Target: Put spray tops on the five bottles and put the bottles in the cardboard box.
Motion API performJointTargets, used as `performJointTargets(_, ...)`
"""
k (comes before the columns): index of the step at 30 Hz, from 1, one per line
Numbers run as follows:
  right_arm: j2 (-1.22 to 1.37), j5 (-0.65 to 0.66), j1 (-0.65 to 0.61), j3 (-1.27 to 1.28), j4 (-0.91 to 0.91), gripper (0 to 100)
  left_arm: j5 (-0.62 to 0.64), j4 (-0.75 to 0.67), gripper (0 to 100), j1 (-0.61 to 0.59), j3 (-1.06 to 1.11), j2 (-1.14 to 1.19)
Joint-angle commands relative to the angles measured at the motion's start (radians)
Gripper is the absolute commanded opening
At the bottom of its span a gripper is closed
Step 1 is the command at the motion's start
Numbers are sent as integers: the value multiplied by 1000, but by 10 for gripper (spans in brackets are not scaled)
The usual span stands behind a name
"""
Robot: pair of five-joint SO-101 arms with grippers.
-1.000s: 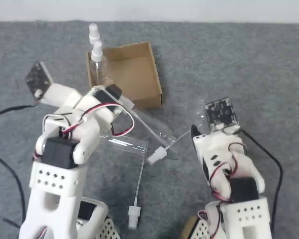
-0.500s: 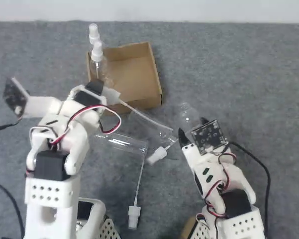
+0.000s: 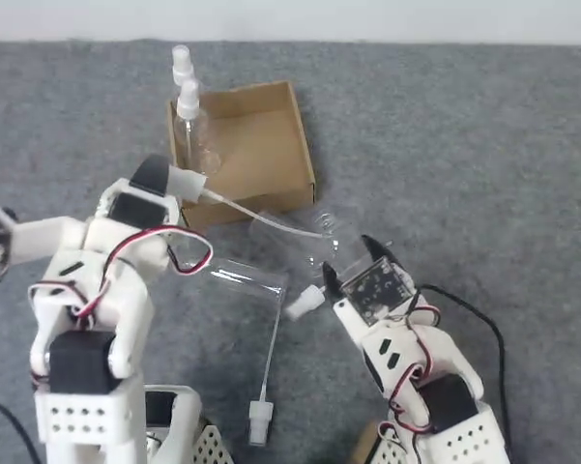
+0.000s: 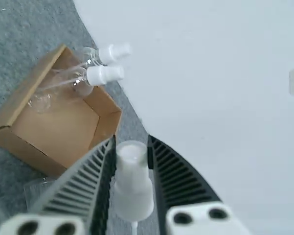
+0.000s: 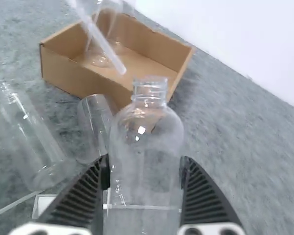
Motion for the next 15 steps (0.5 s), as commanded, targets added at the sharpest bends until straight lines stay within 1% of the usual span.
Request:
performJointTargets(1, -25, 21, -24, -15, -31, 30, 8, -37, 10, -26, -10, -49)
performJointTargets(8, -25, 23, -76, -14, -33, 30, 8, -37, 10, -75, 25, -126)
performJointTargets(12, -25, 23, -84, -12, -59, 30, 8, -37, 10, -123, 45, -176)
performJointTargets(15, -25, 23, -82, -12, -82, 30, 8, -38, 10, -133, 70, -213)
